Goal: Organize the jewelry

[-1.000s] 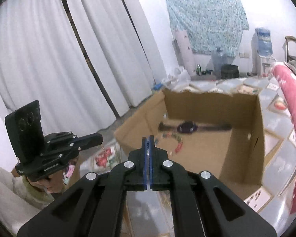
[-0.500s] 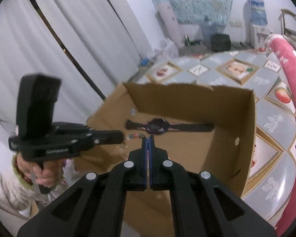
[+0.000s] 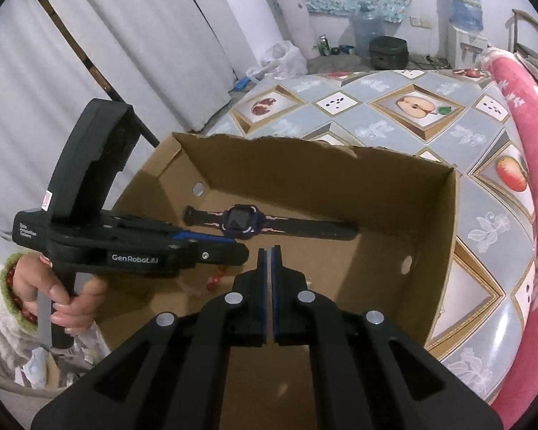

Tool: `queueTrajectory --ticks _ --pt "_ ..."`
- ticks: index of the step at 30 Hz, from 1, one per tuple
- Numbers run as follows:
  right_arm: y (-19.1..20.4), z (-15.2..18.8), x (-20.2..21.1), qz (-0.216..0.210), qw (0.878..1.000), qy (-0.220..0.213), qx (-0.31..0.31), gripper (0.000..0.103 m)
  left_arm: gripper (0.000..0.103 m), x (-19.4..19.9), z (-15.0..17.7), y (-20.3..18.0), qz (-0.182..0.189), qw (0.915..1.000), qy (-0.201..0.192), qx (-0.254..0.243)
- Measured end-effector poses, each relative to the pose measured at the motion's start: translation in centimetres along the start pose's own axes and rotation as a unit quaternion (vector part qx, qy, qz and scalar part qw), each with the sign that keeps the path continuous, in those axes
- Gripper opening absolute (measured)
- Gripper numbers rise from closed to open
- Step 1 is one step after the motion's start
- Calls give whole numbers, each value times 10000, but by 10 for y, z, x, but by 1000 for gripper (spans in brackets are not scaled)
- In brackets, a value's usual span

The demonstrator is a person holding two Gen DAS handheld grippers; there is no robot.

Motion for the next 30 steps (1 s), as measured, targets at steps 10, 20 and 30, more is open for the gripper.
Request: queueTrajectory --ticks 10,20,30 --pt "0 6 17 193 9993 -307 -93 13 21 32 8 -6 -91 9977 -627 -250" --pt "35 57 122 172 9911 -1317 7 64 63 163 110 -39 -258 9655 -2068 -1559" --pt "78 157 151 966 9820 -1624 16 91 89 159 217 -28 -526 9508 -2299 -2008"
Point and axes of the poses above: each gripper's, at about its wrist camera, not at the fingertips, and x roughly against the way its jaws point, y to its left, z to its underside, the point moved 1 cm from there along -x, roughly the way its jaws point, and after that the axes turned 1 degree about z, right-handed, at the moved point
